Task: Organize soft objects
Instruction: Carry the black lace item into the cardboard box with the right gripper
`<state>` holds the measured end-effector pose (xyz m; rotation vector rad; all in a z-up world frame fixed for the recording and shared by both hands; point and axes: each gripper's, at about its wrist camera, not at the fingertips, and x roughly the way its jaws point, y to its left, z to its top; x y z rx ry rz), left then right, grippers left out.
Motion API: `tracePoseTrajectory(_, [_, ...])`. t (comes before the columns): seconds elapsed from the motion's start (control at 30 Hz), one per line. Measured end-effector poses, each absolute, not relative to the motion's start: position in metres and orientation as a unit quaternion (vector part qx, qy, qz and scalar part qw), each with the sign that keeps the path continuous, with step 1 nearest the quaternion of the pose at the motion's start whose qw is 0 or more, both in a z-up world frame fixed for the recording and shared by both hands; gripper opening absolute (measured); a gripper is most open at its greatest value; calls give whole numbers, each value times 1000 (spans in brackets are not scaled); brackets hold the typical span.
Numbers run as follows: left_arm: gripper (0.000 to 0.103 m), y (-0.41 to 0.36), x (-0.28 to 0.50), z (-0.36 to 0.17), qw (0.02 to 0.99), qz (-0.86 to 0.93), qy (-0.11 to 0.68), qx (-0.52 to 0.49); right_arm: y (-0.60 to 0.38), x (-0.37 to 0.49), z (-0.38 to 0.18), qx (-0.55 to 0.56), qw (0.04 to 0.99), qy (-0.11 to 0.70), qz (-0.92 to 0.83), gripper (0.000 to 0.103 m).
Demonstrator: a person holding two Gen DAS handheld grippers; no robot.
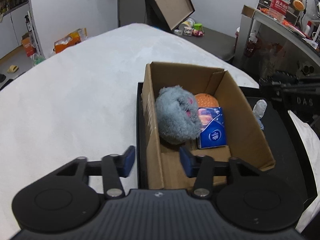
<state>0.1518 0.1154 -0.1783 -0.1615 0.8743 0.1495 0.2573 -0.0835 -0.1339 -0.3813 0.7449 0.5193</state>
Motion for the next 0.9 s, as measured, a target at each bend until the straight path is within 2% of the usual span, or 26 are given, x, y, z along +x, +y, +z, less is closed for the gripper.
tracePoseTrajectory(0.07, [29,119,152,-182,896,72,430,-83,-75,256,-133,-180,879,357,258,21])
tracePoseTrajectory(0.2, [21,125,151,-190,890,73,440,-92,-57,254,-137,-180,871,365,276,21])
tracePoseTrajectory(0.7, [20,132,154,-199,886,51,446,-119,-16,243,-162,-175,840,405,317,21])
tracePoseTrajectory(0.9, [19,137,156,-198,884,62,447,-126,-12,248,-176,-132,827,445,316,22])
